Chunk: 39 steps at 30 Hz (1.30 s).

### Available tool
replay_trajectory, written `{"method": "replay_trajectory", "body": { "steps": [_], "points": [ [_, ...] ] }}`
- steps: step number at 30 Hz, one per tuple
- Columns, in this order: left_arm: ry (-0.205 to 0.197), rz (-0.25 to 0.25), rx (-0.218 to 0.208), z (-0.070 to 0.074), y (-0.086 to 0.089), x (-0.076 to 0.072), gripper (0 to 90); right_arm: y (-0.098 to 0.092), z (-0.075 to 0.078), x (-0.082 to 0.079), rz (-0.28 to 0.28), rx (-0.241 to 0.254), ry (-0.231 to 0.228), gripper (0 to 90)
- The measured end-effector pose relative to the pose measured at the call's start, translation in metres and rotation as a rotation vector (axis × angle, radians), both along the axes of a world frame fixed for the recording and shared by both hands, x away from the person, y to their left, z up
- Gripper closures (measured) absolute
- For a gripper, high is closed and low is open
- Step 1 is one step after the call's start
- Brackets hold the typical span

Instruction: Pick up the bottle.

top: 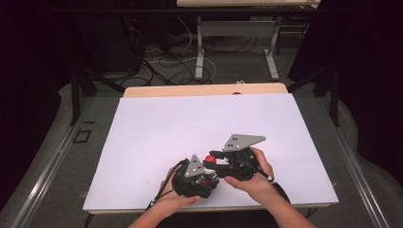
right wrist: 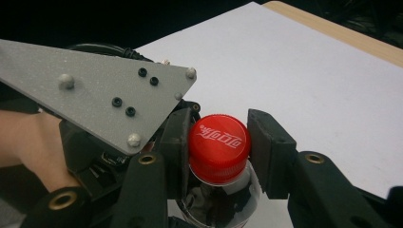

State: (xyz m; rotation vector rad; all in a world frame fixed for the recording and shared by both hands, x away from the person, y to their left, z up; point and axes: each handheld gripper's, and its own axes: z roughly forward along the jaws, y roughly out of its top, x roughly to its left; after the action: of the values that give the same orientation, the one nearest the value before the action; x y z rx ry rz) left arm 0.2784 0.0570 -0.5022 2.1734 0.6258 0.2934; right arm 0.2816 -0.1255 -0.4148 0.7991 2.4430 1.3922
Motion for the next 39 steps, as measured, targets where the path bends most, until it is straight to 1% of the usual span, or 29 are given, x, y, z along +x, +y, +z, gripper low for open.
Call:
{"method": "replay_trajectory", "body": {
  "steps": [1, 2, 3, 4, 5, 6, 9, 10, 11, 12, 13, 14, 16, 17, 18, 19, 22, 24, 26, 29, 31, 32, 33, 34, 35, 36, 37, 38, 39],
  "points": [
    [-0.002, -0.010, 0.010, 0.000, 0.001, 0.000, 29.3, -0.001, 0.000, 0.002, 0.017, 0.000, -0.005, 61.2],
    [0.014, -0.016, 0.006, 0.001, 0.001, 0.000, 29.3, -0.002, 0.001, 0.002, 0.027, -0.003, 0.003, 61.3],
    [0.016, -0.017, -0.001, 0.001, 0.000, 0.000, 29.4, -0.003, 0.001, 0.005, 0.050, -0.003, 0.006, 61.3],
    [0.016, -0.017, -0.001, 0.001, 0.000, 0.000, 29.3, -0.003, 0.001, 0.005, 0.050, -0.003, 0.006, 61.3],
    [0.018, -0.026, -0.004, 0.001, 0.000, -0.001, 29.4, -0.004, 0.003, 0.006, 0.082, -0.024, 0.003, 61.4],
    [0.018, -0.026, -0.004, 0.001, 0.000, -0.001, 29.4, -0.003, 0.004, 0.007, 0.096, -0.032, 0.013, 61.5],
    [0.027, -0.055, -0.014, 0.002, 0.000, -0.002, 29.5, -0.002, 0.008, 0.009, 0.150, -0.057, 0.006, 61.7],
    [0.027, -0.058, -0.024, 0.002, 0.000, -0.002, 29.5, -0.003, 0.010, 0.010, 0.175, -0.072, 0.014, 61.7],
    [0.027, -0.058, -0.024, 0.002, 0.000, -0.002, 29.5, -0.003, 0.012, 0.013, 0.218, -0.086, 0.015, 61.7],
    [0.039, -0.074, -0.029, 0.004, 0.001, -0.002, 29.5, -0.004, 0.013, 0.015, 0.247, -0.098, 0.007, 61.7],
    [0.038, -0.080, -0.032, 0.004, 0.001, -0.002, 29.5, -0.004, 0.014, 0.017, 0.271, -0.093, 0.006, 61.7],
    [0.038, -0.080, -0.032, 0.004, 0.001, -0.002, 29.5, -0.005, 0.015, 0.020, 0.316, -0.099, 0.003, 61.7],
    [0.027, -0.102, -0.042, 0.006, 0.002, -0.002, 29.5, -0.006, 0.017, 0.027, 0.406, -0.101, -0.006, 61.6],
    [0.028, -0.115, -0.041, 0.007, 0.003, -0.002, 29.5, -0.006, 0.018, 0.030, 0.453, -0.102, -0.013, 61.6],
    [0.032, -0.119, -0.043, 0.007, 0.002, -0.003, 29.4, -0.006, 0.019, 0.033, 0.502, -0.108, -0.007, 61.5],
    [0.026, -0.131, -0.043, 0.007, 0.002, -0.003, 29.4, -0.005, 0.020, 0.035, 0.549, -0.113, -0.013, 61.5],
    [0.025, -0.144, -0.040, 0.007, 0.001, -0.005, 29.3, -0.004, 0.022, 0.042, 0.666, -0.124, -0.036, 61.4],
    [0.024, -0.151, -0.040, 0.007, 0.000, -0.006, 29.3, -0.004, 0.022, 0.045, 0.721, -0.130, -0.044, 61.4],
    [0.026, -0.150, -0.043, 0.006, 0.000, -0.006, 29.3, -0.003, 0.022, 0.048, 0.760, -0.137, -0.041, 61.3],
    [0.016, -0.129, -0.046, 0.006, 0.001, -0.004, 29.2, -0.002, 0.023, 0.049, 0.745, -0.142, -0.034, 61.0],
    [0.017, -0.113, -0.049, 0.007, 0.003, -0.002, 29.2, -0.001, 0.023, 0.050, 0.693, -0.129, -0.007, 60.5],
    [0.008, -0.098, -0.055, 0.007, 0.003, -0.002, 29.3, -0.001, 0.024, 0.049, 0.663, -0.123, 0.005, 58.9],
    [0.012, -0.090, -0.052, 0.007, 0.004, -0.001, 29.2, -0.002, 0.025, 0.048, 0.614, -0.099, 0.009, 52.8],
    [0.015, -0.083, -0.047, 0.007, 0.005, 0.000, 29.3, -0.004, 0.026, 0.047, 0.576, -0.052, 0.026, 47.6],
    [0.014, -0.070, -0.048, 0.007, 0.006, 0.001, 29.2, -0.006, 0.028, 0.045, 0.548, -0.015, 0.034, 46.1],
    [0.016, -0.052, -0.055, 0.005, 0.006, 0.000, 29.2, -0.008, 0.031, 0.042, 0.515, 0.009, 0.022, 46.1],
    [0.030, -0.049, -0.049, 0.006, 0.007, 0.001, 29.2, -0.010, 0.034, 0.039, 0.462, 0.019, 0.003, 45.7],
    [0.011, -0.031, -0.049, 0.005, 0.007, 0.002, 29.2, -0.012, 0.036, 0.034, 0.386, 0.015, -0.019, 45.7],
    [0.009, -0.027, -0.040, 0.005, 0.007, 0.003, 29.2, -0.012, 0.037, 0.031, 0.331, 0.012, -0.032, 45.3]
  ]
}}
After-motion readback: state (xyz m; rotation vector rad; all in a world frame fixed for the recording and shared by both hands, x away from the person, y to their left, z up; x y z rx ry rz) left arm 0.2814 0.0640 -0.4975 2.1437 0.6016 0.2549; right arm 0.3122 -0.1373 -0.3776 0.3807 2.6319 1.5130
